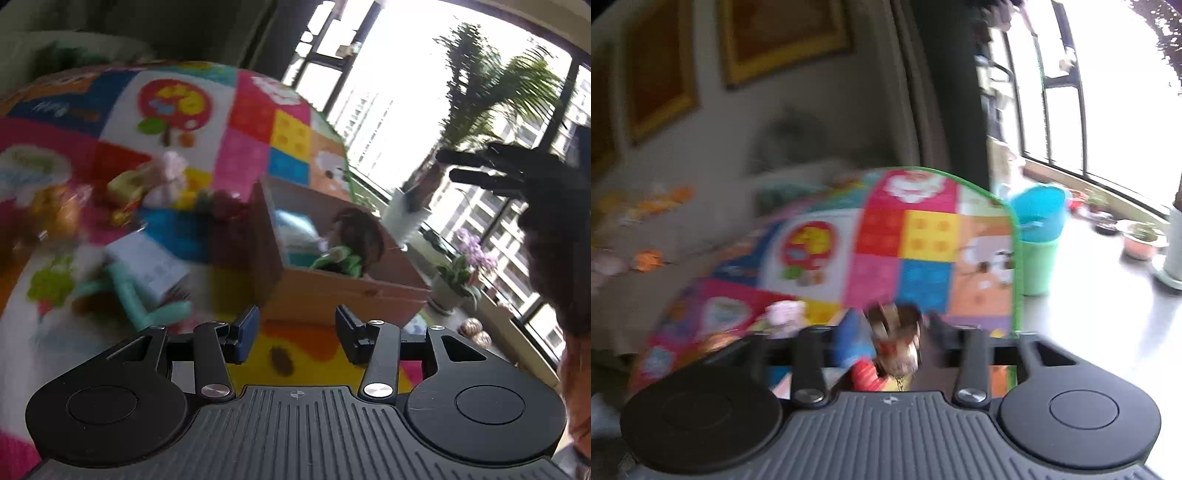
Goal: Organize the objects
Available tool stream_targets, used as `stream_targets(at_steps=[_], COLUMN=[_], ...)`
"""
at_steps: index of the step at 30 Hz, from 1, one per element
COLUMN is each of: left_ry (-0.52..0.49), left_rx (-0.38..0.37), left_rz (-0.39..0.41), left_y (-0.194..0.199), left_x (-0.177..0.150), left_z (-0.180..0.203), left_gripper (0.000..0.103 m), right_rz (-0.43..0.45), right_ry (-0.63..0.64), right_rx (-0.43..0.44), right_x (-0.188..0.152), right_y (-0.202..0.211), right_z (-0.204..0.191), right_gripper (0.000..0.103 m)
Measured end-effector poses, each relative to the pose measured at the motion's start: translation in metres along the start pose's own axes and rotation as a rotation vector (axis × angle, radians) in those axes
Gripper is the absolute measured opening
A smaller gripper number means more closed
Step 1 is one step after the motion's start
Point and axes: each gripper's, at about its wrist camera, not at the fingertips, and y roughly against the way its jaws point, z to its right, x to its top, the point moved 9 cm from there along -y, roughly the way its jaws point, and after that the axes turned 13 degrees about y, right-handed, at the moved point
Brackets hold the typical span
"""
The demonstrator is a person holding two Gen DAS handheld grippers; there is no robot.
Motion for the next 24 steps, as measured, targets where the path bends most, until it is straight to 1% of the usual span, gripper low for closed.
stream_targets(at_steps=[2, 4, 6, 8, 10, 11, 13, 14, 16, 17, 18, 20, 22, 24], left_ry=[0.033, 0.073, 0.112, 0.164, 0.237, 0.277, 0.352, 0.368, 0.384, 0.378, 0.369, 0.354, 0.351, 0.362], left_rx=[0.016, 0.028, 0.047, 0.070, 0.077, 0.068, 0.033, 0.025, -0.006, -0.021, -0.020, -0.014, -0.024, -0.038], left_rz=[0.017, 0.031, 0.067, 0.145, 0.224, 0.250, 0.280, 0.277, 0.281, 0.285, 0.283, 0.267, 0.272, 0.274], left_y=[0.012, 0.019, 0.021, 0.026, 0.028, 0.029, 0.030, 0.029, 0.031, 0.032, 0.031, 0.029, 0.030, 0.030], left_x=[-0.005, -0.008, -0.007, -0.001, 0.006, 0.008, 0.008, 0.007, 0.008, 0.008, 0.007, 0.005, 0.005, 0.005], left_z=[-0.017, -0.036, -0.053, -0.074, -0.095, -0.103, -0.118, -0.122, -0.123, -0.122, -0.121, -0.118, -0.118, -0.118], left_gripper=[0.050, 0.050, 0.050, 0.050, 0.050, 0.050, 0.050, 0.049, 0.049, 0.049, 0.050, 0.049, 0.049, 0.049], right_rz=[-0.028, -0.051, -0.074, -0.099, -0.129, -0.141, -0.164, -0.180, -0.227, -0.251, -0.280, -0.335, -0.386, -0.415], right_ry=[0.002, -0.018, -0.042, -0.044, -0.010, 0.017, 0.080, 0.116, 0.220, 0.271, 0.320, 0.368, 0.430, 0.545], right_rx=[-0.071, -0.095, -0.072, -0.047, -0.023, -0.008, 0.028, 0.051, 0.107, 0.123, 0.134, 0.150, 0.134, 0.077], right_x=[0.008, 0.007, 0.002, -0.002, -0.003, -0.001, 0.005, 0.008, 0.012, 0.013, 0.011, 0.007, 0.002, -0.006], right_y=[-0.019, -0.028, -0.033, -0.039, -0.049, -0.055, -0.067, -0.077, -0.103, -0.116, -0.134, -0.167, -0.197, -0.225], right_z=[0.012, 0.018, 0.015, 0.005, -0.013, -0.025, -0.054, -0.071, -0.111, -0.129, -0.149, -0.180, -0.202, -0.213], right_gripper=[0.061, 0.061, 0.061, 0.061, 0.061, 0.061, 0.062, 0.066, 0.069, 0.069, 0.069, 0.069, 0.069, 0.069])
